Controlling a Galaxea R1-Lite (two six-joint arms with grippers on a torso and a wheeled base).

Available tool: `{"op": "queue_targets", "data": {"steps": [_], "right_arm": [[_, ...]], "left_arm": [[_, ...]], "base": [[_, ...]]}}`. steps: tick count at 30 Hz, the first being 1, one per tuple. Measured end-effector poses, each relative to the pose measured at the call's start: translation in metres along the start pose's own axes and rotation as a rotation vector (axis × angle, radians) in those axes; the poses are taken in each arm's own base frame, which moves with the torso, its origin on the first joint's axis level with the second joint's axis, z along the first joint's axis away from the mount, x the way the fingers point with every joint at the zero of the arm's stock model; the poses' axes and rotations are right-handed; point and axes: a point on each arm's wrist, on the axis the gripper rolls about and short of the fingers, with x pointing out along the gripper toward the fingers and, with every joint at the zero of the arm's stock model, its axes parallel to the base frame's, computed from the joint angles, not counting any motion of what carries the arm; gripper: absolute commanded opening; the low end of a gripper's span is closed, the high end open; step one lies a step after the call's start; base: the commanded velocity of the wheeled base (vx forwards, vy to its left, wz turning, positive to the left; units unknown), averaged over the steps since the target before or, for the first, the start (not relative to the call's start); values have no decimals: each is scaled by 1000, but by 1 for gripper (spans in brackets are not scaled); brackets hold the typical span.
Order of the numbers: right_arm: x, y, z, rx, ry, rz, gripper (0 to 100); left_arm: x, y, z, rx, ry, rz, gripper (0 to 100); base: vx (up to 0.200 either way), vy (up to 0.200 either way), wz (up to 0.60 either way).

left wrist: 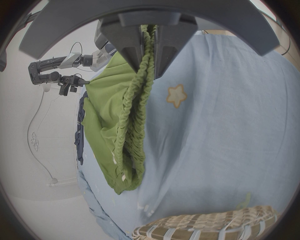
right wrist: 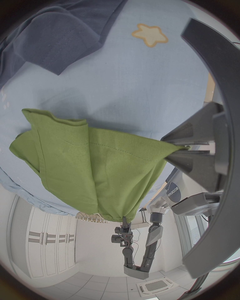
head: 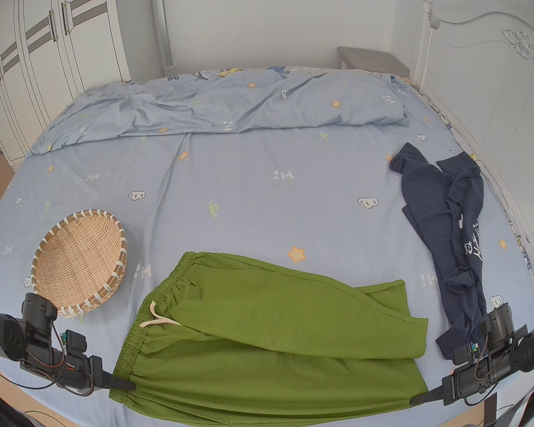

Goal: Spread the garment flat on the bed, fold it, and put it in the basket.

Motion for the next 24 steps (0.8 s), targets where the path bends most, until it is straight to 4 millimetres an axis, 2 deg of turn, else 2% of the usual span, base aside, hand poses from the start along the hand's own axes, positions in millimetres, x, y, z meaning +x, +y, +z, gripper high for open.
{"op": "queue_targets", "data": {"steps": [15, 22, 23, 24], "right_arm": [[5, -4, 4, 0, -16, -3, 0], [6, -5, 4, 1, -9, -3, 0], [6, -5, 4, 1, -8, -2, 100], [6, -5, 4, 1, -8, -3, 100]], "left_arm": [[10, 8, -21, 37, 95, 26, 0], [15, 13, -23, 30, 135, 47, 0], [16, 13, -23, 28, 139, 47, 100], [16, 14, -23, 26, 143, 49, 100]], "base": [[0, 0, 0], [0, 0, 0], [0, 0, 0], [0, 0, 0]]}}
